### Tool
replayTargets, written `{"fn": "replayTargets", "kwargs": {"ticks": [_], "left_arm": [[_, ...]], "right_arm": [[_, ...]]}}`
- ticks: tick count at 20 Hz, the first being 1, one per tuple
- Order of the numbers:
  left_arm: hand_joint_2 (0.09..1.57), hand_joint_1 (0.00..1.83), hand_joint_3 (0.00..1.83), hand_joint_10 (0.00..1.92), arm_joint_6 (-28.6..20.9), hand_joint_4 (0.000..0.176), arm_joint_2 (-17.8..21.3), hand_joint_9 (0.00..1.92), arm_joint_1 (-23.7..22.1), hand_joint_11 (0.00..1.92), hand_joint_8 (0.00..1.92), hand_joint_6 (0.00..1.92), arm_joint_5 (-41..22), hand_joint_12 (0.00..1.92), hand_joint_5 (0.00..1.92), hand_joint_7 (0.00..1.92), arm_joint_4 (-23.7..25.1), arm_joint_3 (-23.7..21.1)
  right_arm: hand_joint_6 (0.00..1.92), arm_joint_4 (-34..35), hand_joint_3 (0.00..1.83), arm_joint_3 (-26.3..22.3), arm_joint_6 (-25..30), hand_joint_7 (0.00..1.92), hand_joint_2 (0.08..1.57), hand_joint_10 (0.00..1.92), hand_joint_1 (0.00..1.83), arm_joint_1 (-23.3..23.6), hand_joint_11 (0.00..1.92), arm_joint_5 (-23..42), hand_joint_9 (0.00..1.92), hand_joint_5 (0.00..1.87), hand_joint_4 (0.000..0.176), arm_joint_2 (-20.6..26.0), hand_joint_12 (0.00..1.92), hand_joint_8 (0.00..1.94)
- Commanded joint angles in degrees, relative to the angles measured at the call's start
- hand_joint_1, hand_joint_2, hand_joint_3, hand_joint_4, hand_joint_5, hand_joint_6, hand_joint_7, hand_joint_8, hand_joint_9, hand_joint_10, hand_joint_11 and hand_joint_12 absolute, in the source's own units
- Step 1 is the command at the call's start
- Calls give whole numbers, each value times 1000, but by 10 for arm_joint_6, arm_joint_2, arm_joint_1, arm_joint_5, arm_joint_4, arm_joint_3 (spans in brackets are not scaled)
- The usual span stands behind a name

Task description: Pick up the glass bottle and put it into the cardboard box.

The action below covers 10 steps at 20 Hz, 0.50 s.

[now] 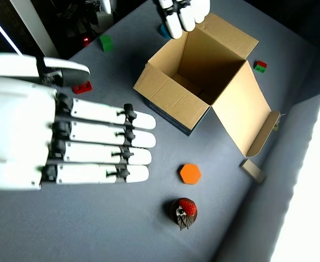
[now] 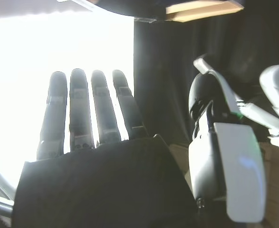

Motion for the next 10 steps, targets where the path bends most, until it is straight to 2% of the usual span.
{"fn": "replayTargets", "kwargs": {"ticks": [1,2,3,6,8,9,10], "left_arm": [[1210,98,5,2,-5,32,-2,131,-9,0,1,0,-8,405,129,156,45,-8],[1210,100,5,3,-7,32,-4,135,-10,0,1,0,-26,403,129,157,44,-16],[1211,96,4,3,-12,32,-5,137,-7,0,0,0,-49,390,125,150,43,-29],[1215,96,4,2,-33,31,-5,135,6,0,0,0,-62,377,122,147,40,-52],[1217,95,5,0,-48,31,-5,131,16,0,0,0,-80,371,119,145,40,-71],[1217,96,5,0,-56,31,-6,131,21,0,0,0,-90,369,118,145,40,-80],[1216,97,4,0,-61,30,-6,131,27,0,0,0,-95,367,117,145,40,-90]], "right_arm": [[3,-60,0,3,60,33,993,31,915,11,0,64,42,3,0,5,4,1],[3,-163,0,9,164,33,993,29,974,8,0,72,43,3,0,7,0,2],[1,-322,0,22,312,36,981,28,1047,4,0,93,44,3,0,9,0,2],[2,-614,0,70,628,32,972,26,1026,12,0,138,41,6,0,8,0,0],[4,-833,0,119,882,29,975,24,1018,27,0,171,40,11,0,-7,0,0],[5,-918,0,146,981,29,975,26,1017,35,0,196,44,12,0,-18,0,0],[5,-956,0,171,1031,30,975,27,1016,36,0,224,48,13,0,-28,0,0]]}}
